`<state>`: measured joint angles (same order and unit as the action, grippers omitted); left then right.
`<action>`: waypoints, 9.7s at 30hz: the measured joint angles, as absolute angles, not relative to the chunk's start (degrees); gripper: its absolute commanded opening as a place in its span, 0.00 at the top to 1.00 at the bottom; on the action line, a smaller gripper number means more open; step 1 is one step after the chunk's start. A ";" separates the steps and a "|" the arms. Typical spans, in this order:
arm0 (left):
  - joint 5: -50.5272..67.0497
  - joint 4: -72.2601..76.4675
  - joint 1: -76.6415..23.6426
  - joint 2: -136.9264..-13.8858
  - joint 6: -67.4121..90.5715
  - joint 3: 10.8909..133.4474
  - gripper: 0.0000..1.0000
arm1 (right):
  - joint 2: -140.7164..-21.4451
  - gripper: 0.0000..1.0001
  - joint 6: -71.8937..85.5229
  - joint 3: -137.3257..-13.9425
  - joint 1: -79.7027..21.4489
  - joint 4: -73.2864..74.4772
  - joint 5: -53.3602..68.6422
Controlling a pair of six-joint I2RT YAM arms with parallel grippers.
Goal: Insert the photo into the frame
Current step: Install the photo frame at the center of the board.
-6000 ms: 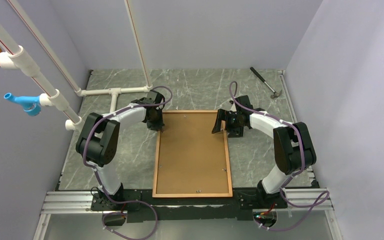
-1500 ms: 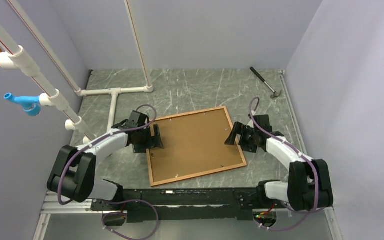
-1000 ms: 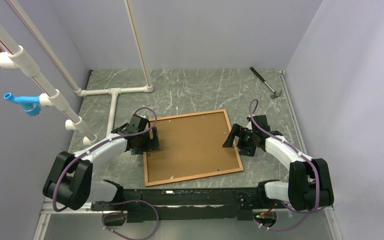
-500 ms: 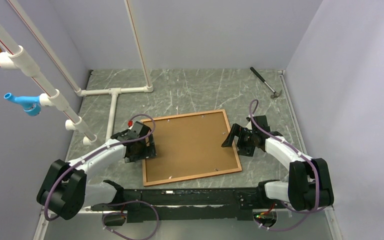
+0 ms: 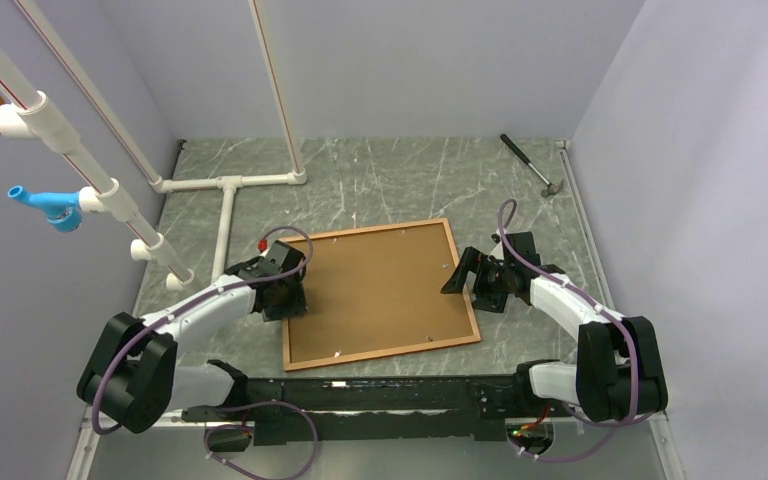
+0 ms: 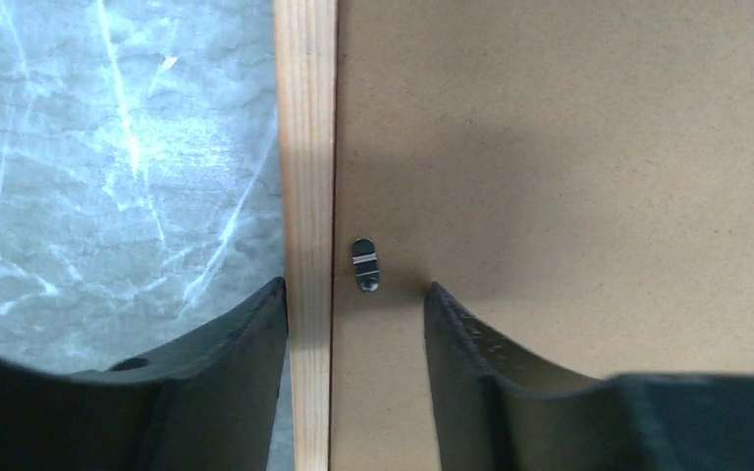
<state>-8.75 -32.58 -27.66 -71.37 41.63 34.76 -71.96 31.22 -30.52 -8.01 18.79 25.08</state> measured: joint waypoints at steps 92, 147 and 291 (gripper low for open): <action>-9.43 -32.38 -21.37 -64.97 35.62 35.03 0.30 | -77.34 0.00 28.75 -36.03 -9.17 22.61 23.86; -5.72 -29.54 -20.21 -70.22 35.62 33.39 0.35 | -100.18 0.49 26.13 -59.40 -20.38 25.04 -0.38; -4.29 -27.22 -20.10 -72.51 33.71 34.24 0.35 | -103.04 0.74 19.00 -66.06 -22.15 36.14 -5.37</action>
